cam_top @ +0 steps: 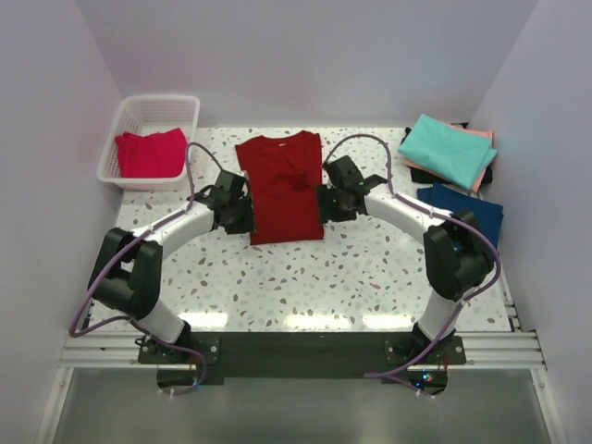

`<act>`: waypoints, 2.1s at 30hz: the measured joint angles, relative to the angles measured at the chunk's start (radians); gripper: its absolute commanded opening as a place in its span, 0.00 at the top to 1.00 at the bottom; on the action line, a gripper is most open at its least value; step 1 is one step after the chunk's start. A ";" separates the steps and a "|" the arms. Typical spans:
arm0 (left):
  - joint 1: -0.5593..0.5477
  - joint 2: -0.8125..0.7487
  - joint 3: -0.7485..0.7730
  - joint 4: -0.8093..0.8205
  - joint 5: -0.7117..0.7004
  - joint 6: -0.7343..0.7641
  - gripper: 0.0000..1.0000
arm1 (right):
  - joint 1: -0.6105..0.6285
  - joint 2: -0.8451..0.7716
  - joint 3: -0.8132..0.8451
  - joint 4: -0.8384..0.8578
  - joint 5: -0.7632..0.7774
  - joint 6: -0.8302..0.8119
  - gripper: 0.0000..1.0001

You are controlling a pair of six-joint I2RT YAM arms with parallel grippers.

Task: Fold and stack the t-shirts
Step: Fold the tshirt

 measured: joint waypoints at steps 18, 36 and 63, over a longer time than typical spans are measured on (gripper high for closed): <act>0.007 0.039 -0.179 0.324 0.117 -0.063 0.63 | 0.000 0.087 -0.127 0.269 -0.197 0.004 0.49; 0.007 0.006 -0.214 0.313 0.056 -0.088 0.64 | -0.002 0.071 -0.234 0.408 -0.221 0.017 0.71; 0.012 -0.096 -0.285 0.193 0.034 -0.129 1.00 | 0.051 -0.005 -0.337 0.414 -0.236 0.055 1.00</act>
